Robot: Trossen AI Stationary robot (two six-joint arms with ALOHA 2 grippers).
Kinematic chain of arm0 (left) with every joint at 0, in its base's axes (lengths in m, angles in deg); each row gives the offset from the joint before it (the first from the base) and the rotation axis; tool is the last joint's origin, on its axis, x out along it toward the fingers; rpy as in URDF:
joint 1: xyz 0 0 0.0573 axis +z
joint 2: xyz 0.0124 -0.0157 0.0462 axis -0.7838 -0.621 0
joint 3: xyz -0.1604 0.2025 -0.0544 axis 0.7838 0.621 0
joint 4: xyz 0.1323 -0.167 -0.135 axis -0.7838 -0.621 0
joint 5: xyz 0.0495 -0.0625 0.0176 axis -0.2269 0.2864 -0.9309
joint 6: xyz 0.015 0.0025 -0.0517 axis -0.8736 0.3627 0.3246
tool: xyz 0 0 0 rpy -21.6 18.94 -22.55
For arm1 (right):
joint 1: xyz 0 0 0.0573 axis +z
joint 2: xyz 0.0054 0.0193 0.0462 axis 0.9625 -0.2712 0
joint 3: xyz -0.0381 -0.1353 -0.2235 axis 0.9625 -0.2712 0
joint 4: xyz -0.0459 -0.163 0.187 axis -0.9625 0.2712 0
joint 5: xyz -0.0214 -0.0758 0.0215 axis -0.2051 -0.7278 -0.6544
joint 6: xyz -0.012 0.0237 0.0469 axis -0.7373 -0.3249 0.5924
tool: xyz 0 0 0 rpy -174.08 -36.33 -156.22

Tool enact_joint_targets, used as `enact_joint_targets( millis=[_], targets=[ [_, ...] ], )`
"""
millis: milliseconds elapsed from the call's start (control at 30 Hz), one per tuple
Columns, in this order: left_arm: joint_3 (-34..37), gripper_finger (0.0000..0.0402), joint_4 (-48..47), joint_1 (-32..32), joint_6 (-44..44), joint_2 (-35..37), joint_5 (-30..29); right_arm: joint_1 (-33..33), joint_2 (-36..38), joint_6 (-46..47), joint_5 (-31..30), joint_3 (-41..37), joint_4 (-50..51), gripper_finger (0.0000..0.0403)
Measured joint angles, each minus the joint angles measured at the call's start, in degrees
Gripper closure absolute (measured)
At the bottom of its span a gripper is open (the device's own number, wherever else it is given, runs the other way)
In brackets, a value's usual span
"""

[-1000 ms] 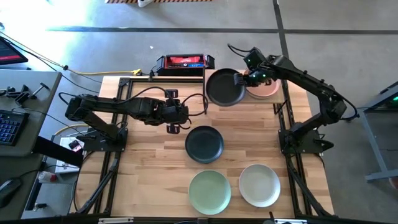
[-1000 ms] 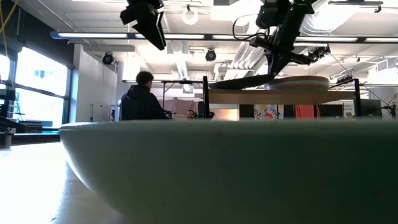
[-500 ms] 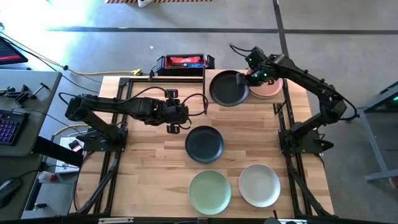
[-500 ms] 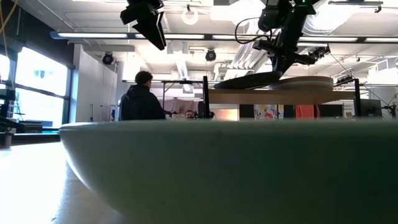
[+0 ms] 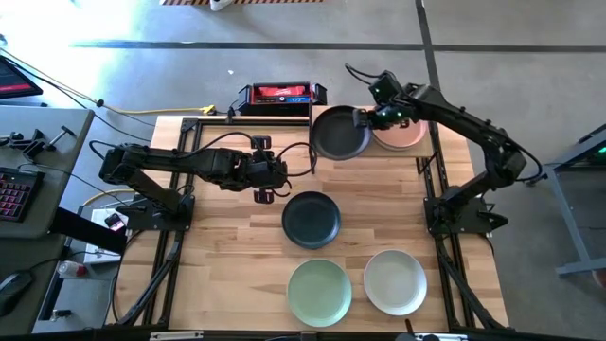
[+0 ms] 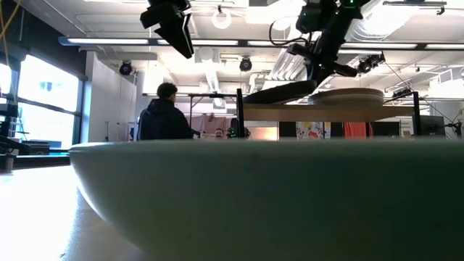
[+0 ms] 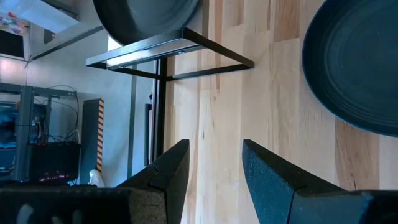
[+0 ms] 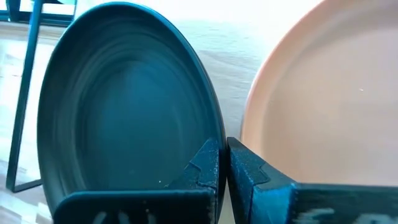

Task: Place and stack plates onto a shelf
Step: Put the top black plate on the shelf

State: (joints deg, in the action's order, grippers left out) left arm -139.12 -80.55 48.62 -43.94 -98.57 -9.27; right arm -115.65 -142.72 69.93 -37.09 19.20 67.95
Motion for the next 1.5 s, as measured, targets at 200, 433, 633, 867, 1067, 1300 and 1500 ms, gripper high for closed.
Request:
enact_joint_targets(
  millis=[200,433,633,867,1067,1300,1500],
  targets=[
    [0.00,0.0266,0.00,0.00,0.00,0.00,0.00,0.97,-1.12,0.92,0.20,0.00,-0.95,0.0403],
    [0.00,0.0266,-0.02,0.00,0.00,-0.02,0.00,1.03,-2.66,0.89,-0.91,0.00,-1.78,0.0403],
    [0.00,0.0266,-0.02,0.00,0.00,-0.02,0.00,0.90,-2.66,0.33,-2.39,-0.02,-1.81,0.0403],
    [0.00,0.0266,-0.04,0.00,0.00,-0.02,0.00,0.90,-2.66,-0.12,-2.39,0.00,-1.78,0.0403],
    [0.00,0.0266,-0.02,0.00,0.00,-0.02,0.00,0.90,-2.66,-0.14,-3.41,0.00,-1.76,0.0381],
    [0.00,0.0266,-0.04,0.00,0.00,-0.02,0.00,0.90,-2.64,-0.12,-5.18,0.00,-1.81,0.0335],
    [0.00,0.0266,-0.04,0.00,0.07,-0.02,0.01,0.90,-2.61,-0.66,-0.50,-0.01,-2.23,0.0327]
  ],
)
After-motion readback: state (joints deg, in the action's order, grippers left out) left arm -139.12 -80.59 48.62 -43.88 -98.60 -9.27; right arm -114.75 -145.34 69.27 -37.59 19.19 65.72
